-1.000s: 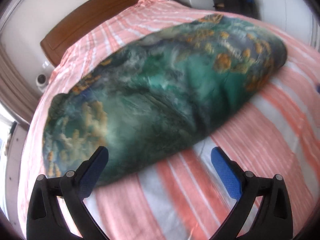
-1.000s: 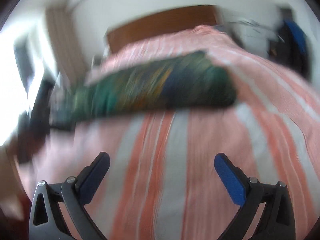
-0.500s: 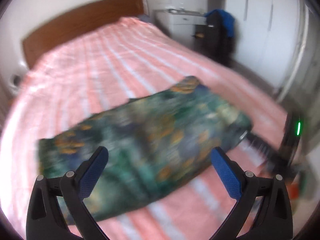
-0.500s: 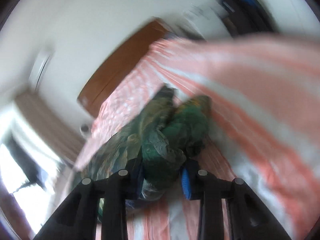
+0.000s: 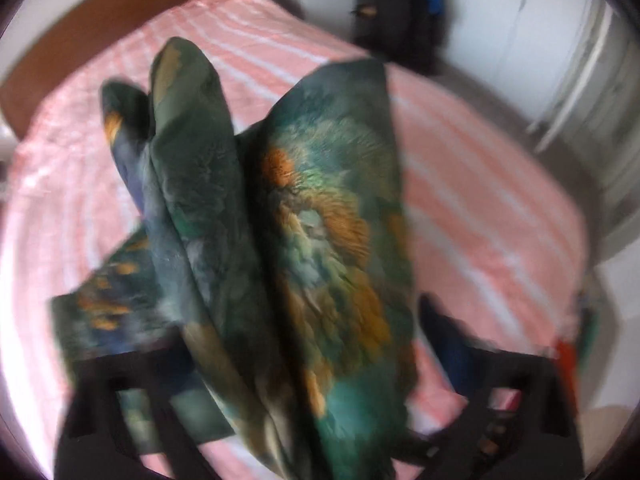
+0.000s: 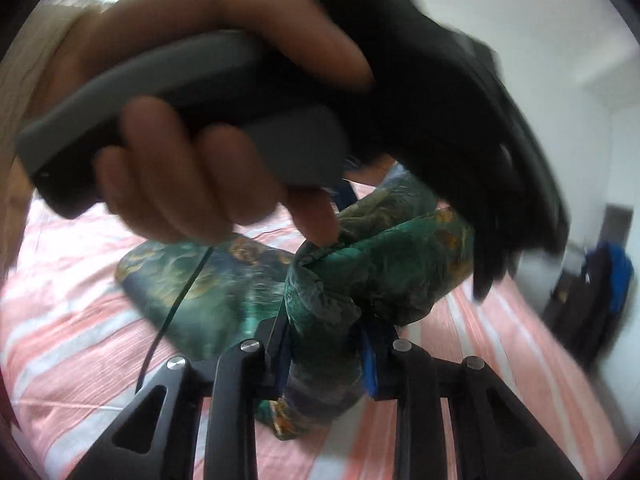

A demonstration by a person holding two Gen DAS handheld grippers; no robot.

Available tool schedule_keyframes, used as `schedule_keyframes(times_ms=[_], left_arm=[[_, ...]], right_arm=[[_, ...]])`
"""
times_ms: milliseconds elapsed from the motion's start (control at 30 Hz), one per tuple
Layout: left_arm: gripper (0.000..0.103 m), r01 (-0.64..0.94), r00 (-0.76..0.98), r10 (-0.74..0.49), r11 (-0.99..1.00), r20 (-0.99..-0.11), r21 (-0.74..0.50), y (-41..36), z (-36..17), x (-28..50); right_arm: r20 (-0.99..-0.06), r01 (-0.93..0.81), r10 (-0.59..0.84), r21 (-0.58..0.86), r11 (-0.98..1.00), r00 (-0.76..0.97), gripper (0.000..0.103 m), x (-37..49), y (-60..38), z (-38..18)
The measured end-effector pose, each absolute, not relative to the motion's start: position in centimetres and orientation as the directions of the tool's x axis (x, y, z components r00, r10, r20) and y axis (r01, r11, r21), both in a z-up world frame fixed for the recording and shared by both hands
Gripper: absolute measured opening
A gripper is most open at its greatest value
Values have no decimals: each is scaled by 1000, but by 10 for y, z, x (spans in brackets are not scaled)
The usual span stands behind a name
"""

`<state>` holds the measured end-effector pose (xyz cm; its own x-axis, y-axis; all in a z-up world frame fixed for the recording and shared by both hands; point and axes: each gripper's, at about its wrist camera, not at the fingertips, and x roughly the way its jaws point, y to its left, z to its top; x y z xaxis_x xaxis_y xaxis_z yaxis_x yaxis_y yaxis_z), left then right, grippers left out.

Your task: Fold large clothes

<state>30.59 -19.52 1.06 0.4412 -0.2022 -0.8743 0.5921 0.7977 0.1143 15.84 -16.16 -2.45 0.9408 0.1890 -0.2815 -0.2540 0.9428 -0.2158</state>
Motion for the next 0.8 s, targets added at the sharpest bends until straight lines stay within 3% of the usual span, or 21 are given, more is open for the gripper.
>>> schedule_keyframes(times_ms=[33, 100, 200, 233, 267, 333, 467, 667, 800], left_arm=[[34, 566, 452, -176, 814, -874, 129, -189, 8, 308], [25, 536, 442, -202, 841, -874, 77, -175, 11, 313], [23, 504, 480, -198, 859, -855, 84, -143, 24, 321], [23, 491, 482, -215, 869, -850, 59, -126, 30, 327], [23, 476, 481, -229, 879, -846, 33, -112, 33, 331], [23, 435, 492, -243, 901, -836, -6, -77, 38, 345], [23, 354, 525, -241, 934, -816, -48, -2, 30, 360], [24, 154, 524, -186, 980, -831, -123, 106, -19, 374], [28, -8, 498, -188, 975, -846, -222, 166, -69, 380]], right_arm=[[-280, -264, 196, -231, 936, 940, 28, 156, -155, -25], [-308, -276, 202, -220, 935, 930, 28, 161, -151, -28], [-312, -292, 243, -124, 948, 919, 59, 157, -164, -25], [-320, -314, 279, -62, 948, 905, 79, 151, -173, -22], [-328, -326, 309, 3, 945, 893, 89, 142, -182, -20], [-329, -333, 346, 96, 938, 879, 89, 123, -200, -26], [-403, -309, 337, 135, 942, 851, 89, 102, -213, -58], [-521, -285, 349, 202, 937, 779, 89, 95, -219, -103], [-533, -302, 347, 172, 938, 772, 89, 97, -213, -110]])
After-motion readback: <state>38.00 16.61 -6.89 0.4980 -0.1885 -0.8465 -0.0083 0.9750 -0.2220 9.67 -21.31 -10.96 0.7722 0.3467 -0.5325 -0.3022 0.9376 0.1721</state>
